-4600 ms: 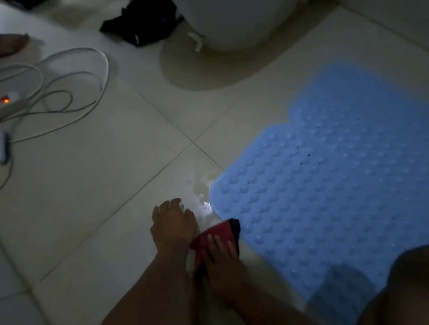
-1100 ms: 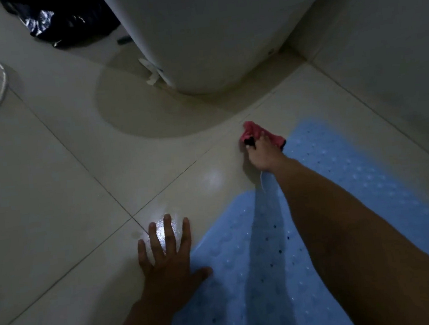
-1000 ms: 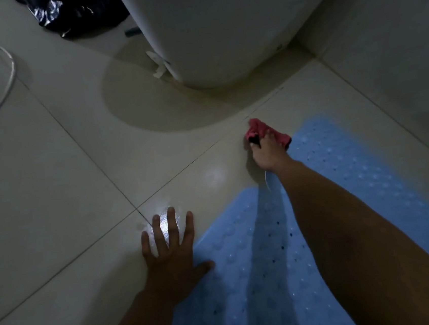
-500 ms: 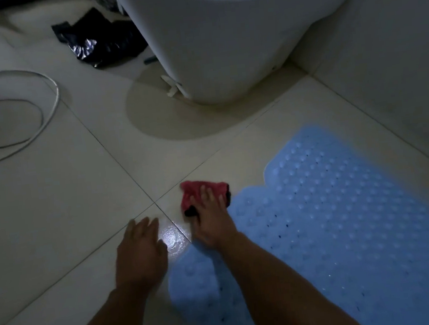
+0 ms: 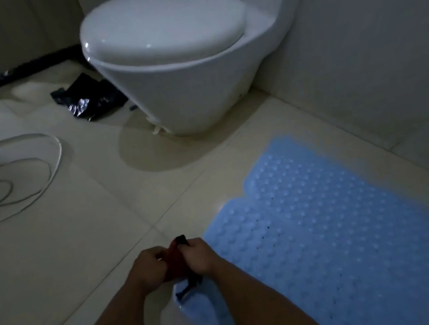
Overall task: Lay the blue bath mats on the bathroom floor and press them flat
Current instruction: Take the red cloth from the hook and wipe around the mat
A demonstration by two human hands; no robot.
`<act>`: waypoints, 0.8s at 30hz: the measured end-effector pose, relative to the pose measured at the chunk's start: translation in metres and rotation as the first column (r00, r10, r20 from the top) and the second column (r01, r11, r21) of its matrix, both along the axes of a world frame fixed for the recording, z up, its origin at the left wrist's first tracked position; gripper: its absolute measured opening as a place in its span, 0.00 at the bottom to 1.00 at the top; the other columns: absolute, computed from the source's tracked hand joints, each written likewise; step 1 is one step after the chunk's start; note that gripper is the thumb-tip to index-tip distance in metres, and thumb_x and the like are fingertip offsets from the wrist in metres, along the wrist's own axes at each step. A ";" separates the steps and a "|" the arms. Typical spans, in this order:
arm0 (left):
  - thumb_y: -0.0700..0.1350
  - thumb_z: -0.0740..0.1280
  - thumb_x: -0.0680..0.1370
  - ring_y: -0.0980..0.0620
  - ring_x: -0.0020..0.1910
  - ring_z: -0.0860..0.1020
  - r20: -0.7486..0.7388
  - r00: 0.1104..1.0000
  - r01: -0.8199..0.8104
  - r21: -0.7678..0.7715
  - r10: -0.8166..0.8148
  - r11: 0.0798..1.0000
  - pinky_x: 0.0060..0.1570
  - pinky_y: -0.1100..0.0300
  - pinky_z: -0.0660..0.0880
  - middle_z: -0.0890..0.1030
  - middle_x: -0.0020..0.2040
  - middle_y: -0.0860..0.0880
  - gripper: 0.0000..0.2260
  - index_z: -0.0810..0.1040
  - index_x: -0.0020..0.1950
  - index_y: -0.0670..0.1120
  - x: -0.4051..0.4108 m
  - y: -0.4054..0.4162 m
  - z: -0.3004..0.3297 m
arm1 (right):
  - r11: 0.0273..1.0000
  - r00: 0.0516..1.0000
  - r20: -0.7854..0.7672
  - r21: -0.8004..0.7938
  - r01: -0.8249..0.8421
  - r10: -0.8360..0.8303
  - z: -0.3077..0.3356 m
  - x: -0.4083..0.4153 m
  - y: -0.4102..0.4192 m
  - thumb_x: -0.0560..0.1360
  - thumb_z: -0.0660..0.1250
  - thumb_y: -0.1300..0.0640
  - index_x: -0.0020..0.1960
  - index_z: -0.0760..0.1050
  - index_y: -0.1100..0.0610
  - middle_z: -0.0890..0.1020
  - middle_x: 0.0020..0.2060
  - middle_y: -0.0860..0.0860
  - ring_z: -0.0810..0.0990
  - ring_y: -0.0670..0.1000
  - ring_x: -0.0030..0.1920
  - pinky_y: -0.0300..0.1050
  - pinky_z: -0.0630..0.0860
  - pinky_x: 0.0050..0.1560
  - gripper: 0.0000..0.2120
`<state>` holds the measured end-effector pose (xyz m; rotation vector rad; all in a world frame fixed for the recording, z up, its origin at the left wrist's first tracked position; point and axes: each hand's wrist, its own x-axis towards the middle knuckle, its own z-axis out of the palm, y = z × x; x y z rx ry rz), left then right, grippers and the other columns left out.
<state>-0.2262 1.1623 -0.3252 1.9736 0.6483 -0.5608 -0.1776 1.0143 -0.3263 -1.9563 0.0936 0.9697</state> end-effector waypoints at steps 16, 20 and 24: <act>0.43 0.71 0.79 0.50 0.38 0.81 0.217 0.813 0.564 -0.062 -0.540 0.824 0.37 0.61 0.75 0.84 0.41 0.45 0.07 0.80 0.41 0.45 0.135 -0.218 0.378 | 0.656 0.548 0.446 0.124 0.745 -0.707 0.367 0.029 -0.234 0.75 0.73 0.61 0.39 0.78 0.56 0.83 0.34 0.51 0.83 0.50 0.38 0.46 0.82 0.40 0.07; 0.42 0.72 0.78 0.51 0.33 0.78 0.193 0.785 0.618 -0.176 -0.589 0.766 0.30 0.61 0.75 0.79 0.36 0.45 0.08 0.77 0.42 0.43 0.135 -0.256 0.525 | 0.651 0.517 0.491 0.148 0.744 -0.702 0.506 0.016 -0.275 0.78 0.69 0.66 0.41 0.84 0.58 0.84 0.33 0.58 0.83 0.54 0.35 0.58 0.83 0.38 0.10; 0.44 0.71 0.80 0.45 0.42 0.80 0.102 0.747 0.650 -0.320 -0.657 0.689 0.41 0.56 0.76 0.81 0.41 0.42 0.05 0.79 0.46 0.44 0.122 -0.277 0.675 | 0.573 0.432 0.467 0.213 0.791 -0.771 0.644 0.000 -0.287 0.77 0.67 0.72 0.50 0.85 0.65 0.86 0.40 0.54 0.83 0.39 0.36 0.43 0.80 0.47 0.08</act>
